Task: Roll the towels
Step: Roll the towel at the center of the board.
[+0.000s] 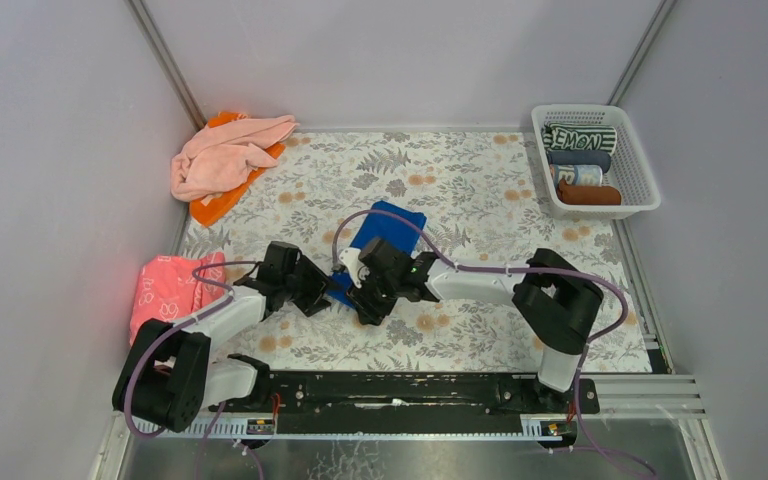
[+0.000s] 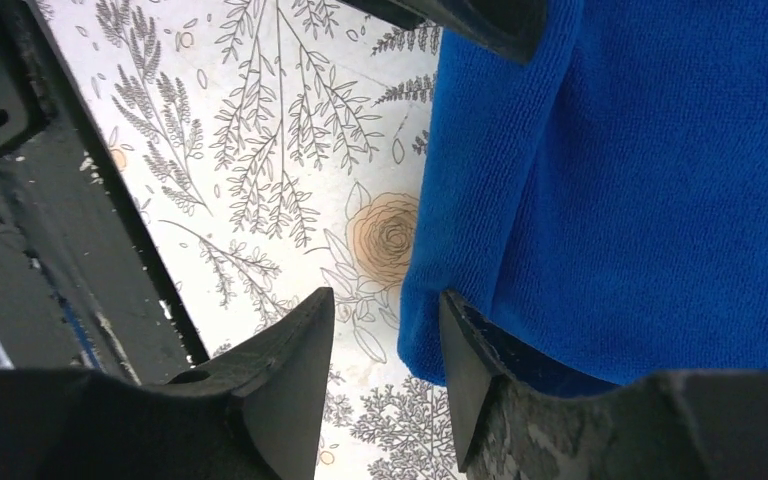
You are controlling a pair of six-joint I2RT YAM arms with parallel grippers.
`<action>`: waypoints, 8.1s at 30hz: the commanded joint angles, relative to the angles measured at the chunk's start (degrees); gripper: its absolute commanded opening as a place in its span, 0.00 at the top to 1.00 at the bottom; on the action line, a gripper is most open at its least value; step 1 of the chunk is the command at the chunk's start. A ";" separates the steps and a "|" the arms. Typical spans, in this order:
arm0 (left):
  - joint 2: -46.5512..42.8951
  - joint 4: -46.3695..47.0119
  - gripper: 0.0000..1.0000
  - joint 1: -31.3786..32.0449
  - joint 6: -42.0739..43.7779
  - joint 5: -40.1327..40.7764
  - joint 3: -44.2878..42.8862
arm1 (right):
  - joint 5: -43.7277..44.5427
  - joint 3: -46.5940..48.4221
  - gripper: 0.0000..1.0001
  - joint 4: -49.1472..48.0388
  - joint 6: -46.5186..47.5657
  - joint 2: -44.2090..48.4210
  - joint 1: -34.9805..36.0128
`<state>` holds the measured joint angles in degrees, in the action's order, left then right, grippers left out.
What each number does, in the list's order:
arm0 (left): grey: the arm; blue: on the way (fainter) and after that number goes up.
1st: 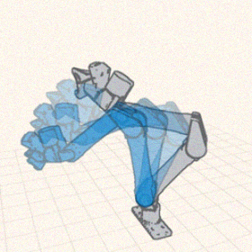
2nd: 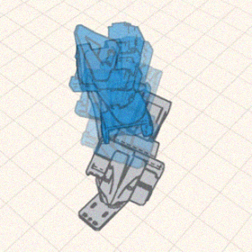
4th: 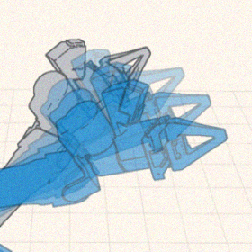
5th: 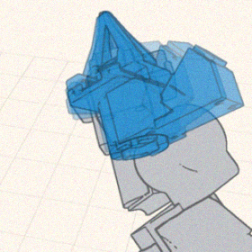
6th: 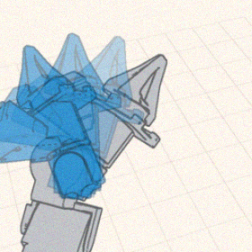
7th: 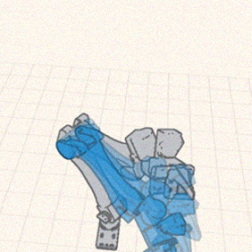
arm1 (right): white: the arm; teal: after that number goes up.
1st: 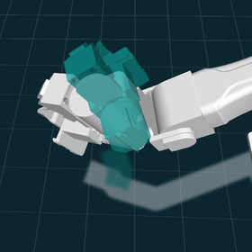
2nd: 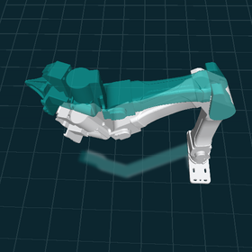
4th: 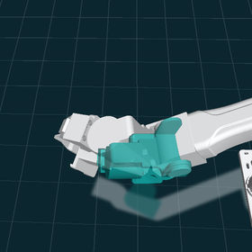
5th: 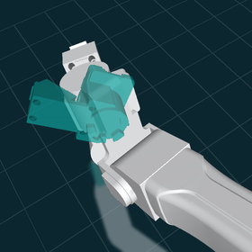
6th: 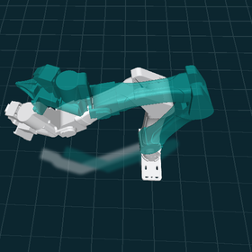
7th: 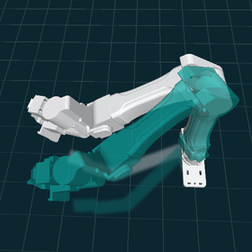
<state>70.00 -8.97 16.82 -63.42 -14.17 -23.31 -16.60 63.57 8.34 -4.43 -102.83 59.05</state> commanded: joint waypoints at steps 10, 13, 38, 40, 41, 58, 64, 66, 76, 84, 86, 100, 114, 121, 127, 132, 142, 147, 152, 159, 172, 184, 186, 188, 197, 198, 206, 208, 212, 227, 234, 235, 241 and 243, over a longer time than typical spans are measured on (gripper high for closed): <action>2.53 -4.47 0.49 0.01 0.73 4.08 3.45 | 10.67 5.59 0.48 3.73 8.36 -5.06 2.28; 2.62 -4.56 0.49 -0.03 0.84 4.39 3.26 | 14.74 5.80 0.46 5.22 10.03 -5.78 3.54; 18.28 -20.59 0.60 0.06 7.63 9.62 -12.10 | 22.65 1.86 0.56 5.36 13.72 -7.52 5.14; 19.69 -21.12 0.60 0.06 8.52 9.32 -12.86 | 21.51 2.17 0.64 5.33 14.19 -7.86 5.11; 20.18 -21.55 0.59 0.05 8.77 9.38 -13.28 | 20.42 2.54 0.68 5.75 14.28 -7.93 5.11; -3.12 -28.23 0.18 -0.12 7.82 10.82 -12.38 | -30.43 0.26 1.00 -9.92 -7.72 -6.66 -7.90; -11.05 -27.24 0.18 -0.11 6.10 6.93 -8.85 | -41.11 -5.00 0.99 -26.74 -23.41 -10.22 -13.54; -12.04 -25.40 0.18 -0.05 5.54 5.10 -8.03 | -43.56 -6.72 0.99 -32.36 -28.42 -12.00 -14.82; -4.86 -14.79 0.21 -0.03 5.63 -0.16 -7.51 | -47.35 -13.71 0.98 -56.77 -50.33 -20.23 -18.62; 3.81 -11.35 0.32 -0.05 6.61 2.88 -9.37 | -46.03 -13.68 0.93 -54.56 -49.70 -19.62 -19.10; 6.03 -10.98 0.37 -0.03 6.16 3.56 -8.79 | -44.65 -12.64 0.86 -48.69 -45.73 -17.94 -19.06; 10.05 -9.22 0.45 0.14 5.24 4.48 -6.87 | -10.02 -4.33 0.48 -2.91 -8.82 4.80 -13.38; 9.61 -9.29 0.45 1.10 4.55 4.94 -6.28 | 27.02 -0.94 0.38 -3.08 5.02 7.02 7.35; 9.73 -9.22 0.45 1.21 4.44 5.32 -6.14 | 30.27 1.51 0.38 -2.50 7.51 -1.63 10.47; 9.81 -9.31 0.45 1.25 4.77 5.73 -6.14 | 33.49 0.50 0.40 -1.03 7.97 -5.14 10.74; 10.37 -9.48 0.45 1.25 4.96 6.22 -6.72 | 32.10 -0.41 0.50 1.58 9.28 -6.04 10.74; 3.04 -13.49 0.35 1.22 4.31 7.39 -7.58 | 6.03 -1.04 0.92 -1.30 7.21 -1.84 4.85; -6.58 -17.35 0.30 1.15 3.74 8.16 -7.55 | -17.77 -4.23 0.94 -10.93 0.39 -1.35 -3.72; -11.55 -18.92 0.26 1.11 3.34 6.12 -7.38 | -33.96 -7.80 0.95 -24.34 -10.95 -5.91 -11.04; -8.27 -11.19 0.26 1.19 2.03 1.04 -6.21 | -46.72 -15.60 0.95 -59.78 -40.35 -15.61 -17.11; 9.15 -2.77 0.32 1.48 4.79 2.88 -13.37 | -50.13 -16.65 0.94 -80.87 -60.09 -25.57 -19.76; 11.61 -6.62 0.62 1.44 5.14 6.68 -10.01 | -36.11 -13.91 0.51 -35.79 -29.50 -10.83 -19.76; 12.32 -6.67 0.63 1.46 5.44 6.81 -10.07 | -33.09 -13.04 0.45 -29.49 -25.34 -6.92 -19.76; 12.89 -6.74 0.64 1.46 5.70 6.86 -10.22 | -28.32 -12.25 0.42 -23.16 -21.16 -3.34 -19.68; 13.82 -7.25 0.64 1.82 5.94 7.03 -11.13 | -0.77 -7.36 0.25 -2.93 -4.51 12.86 -10.28; 13.99 -7.21 0.64 1.88 5.89 6.97 -11.22 | 2.76 -6.66 0.25 -2.05 -2.64 13.39 -8.26; 14.36 -7.23 0.64 2.07 5.76 7.01 -11.23 | 21.49 -2.09 0.28 -1.35 4.02 9.82 5.20; 14.39 -7.22 0.64 2.08 5.76 6.92 -11.38 | 23.86 -1.11 0.29 -1.22 4.97 8.02 6.85; 14.22 -7.25 0.63 2.08 5.59 6.96 -11.45 | 27.11 -1.02 0.29 -2.60 7.00 3.87 8.92; 12.84 -7.86 0.59 2.08 5.65 7.28 -11.29 | 31.99 -2.17 0.41 -1.85 10.88 -6.33 9.55; 8.10 -11.20 0.48 2.03 5.80 9.11 -12.66 | 20.26 -4.07 0.84 -0.78 9.96 -4.24 6.45; 6.49 -11.95 0.45 2.03 5.99 9.78 -12.78 | 15.73 -4.33 0.88 -1.00 9.29 -3.37 5.12; -4.35 -17.24 0.29 2.08 6.63 12.42 -12.82 | -13.94 -4.88 1.00 -5.57 3.70 -1.01 -4.27; -6.87 -17.81 0.27 2.08 6.56 11.76 -12.16 | -21.95 -5.13 1.00 -7.95 1.15 -1.85 -6.95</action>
<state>67.44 -22.65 18.72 -57.93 -4.67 -35.38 -13.63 59.79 1.80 2.92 -103.74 55.88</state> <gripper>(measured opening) 0.716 0.088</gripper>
